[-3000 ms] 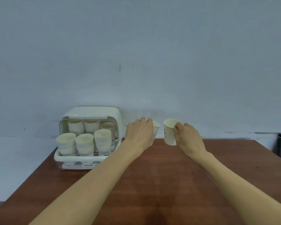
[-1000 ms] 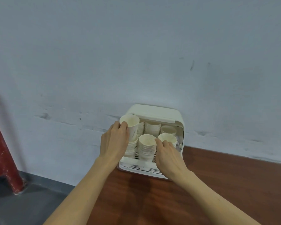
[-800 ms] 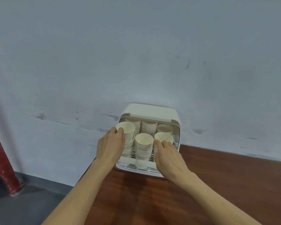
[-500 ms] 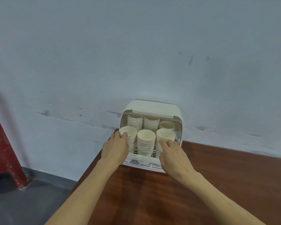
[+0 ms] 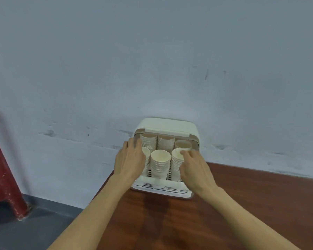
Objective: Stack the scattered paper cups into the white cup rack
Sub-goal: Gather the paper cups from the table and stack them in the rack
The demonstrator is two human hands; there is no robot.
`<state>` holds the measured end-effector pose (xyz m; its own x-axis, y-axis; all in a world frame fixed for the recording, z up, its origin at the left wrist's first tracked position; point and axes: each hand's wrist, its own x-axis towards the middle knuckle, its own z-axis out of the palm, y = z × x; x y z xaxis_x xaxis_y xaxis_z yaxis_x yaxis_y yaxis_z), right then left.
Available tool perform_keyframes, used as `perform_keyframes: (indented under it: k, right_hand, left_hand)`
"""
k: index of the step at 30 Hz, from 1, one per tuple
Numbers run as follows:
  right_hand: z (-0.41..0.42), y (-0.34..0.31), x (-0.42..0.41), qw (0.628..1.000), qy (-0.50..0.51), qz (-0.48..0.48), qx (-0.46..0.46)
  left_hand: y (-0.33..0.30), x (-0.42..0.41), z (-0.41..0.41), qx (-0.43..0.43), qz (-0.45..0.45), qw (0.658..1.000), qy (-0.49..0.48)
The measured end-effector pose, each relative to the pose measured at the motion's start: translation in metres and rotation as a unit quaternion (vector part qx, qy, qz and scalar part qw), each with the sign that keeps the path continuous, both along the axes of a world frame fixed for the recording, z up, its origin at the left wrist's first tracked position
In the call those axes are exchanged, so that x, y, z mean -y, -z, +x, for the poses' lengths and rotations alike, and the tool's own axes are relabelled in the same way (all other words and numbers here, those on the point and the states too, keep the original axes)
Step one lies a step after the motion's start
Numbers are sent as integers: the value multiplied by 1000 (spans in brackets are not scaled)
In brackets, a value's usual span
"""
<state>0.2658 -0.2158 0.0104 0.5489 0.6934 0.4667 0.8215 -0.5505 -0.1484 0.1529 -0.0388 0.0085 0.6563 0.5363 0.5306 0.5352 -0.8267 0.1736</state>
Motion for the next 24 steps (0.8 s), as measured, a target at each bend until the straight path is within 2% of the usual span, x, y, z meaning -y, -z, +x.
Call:
perform_keyframes:
  k: [3, 6, 10, 14, 19, 24]
  right_hand:
    - [18, -26, -9, 998, 19, 53, 7]
    - [39, -43, -18, 998, 52, 12, 19]
    - [57, -46, -24, 997, 58, -52, -28]
    - [57, -35, -22, 997, 42, -45, -53]
    - [53, -24, -24, 998, 49, -23, -24]
    - [41, -19, -24, 997, 76, -15, 6]
  left_hand:
    - [-25, -15, 14, 30, -7, 998, 48]
    - [-41, -33, 27, 6, -24, 997, 77]
    - [-42, -51, 39, -52, -81, 991, 96]
    - [-33, -58, 43, -38, -117, 987, 99]
    - [-30, -59, 40, 9, -86, 990, 108]
    - [-28, -53, 30, 11, -59, 991, 122]
